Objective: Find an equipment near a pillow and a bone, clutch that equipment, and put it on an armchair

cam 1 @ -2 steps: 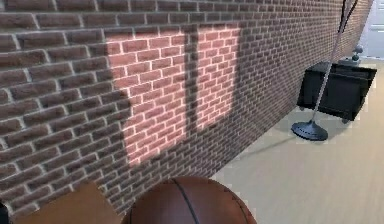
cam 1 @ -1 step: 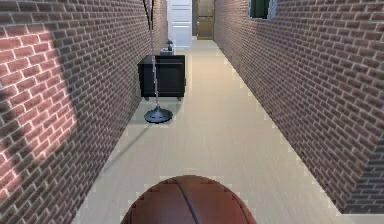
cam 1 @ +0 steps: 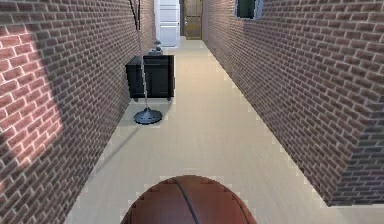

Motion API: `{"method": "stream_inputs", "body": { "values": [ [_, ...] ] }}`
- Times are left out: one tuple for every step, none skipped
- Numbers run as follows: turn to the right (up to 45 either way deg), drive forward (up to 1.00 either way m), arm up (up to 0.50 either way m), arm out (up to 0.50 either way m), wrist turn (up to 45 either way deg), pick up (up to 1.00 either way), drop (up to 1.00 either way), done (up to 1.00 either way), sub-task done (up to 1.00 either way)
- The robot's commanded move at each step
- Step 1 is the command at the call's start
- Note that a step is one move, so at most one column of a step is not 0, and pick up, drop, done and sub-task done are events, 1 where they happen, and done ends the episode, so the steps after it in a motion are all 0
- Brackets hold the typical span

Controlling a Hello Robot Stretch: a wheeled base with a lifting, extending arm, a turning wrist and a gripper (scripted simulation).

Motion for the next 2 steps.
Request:
{"method": "stream_inputs", "body": {
  "values": [
    [0.0,0.9,0.0,0.0,0.0,0.0,0.0,0.0,0.0],
    [0.0,1.0,0.0,0.0,0.0,0.0,0.0,0.0,0.0]
  ]
}}
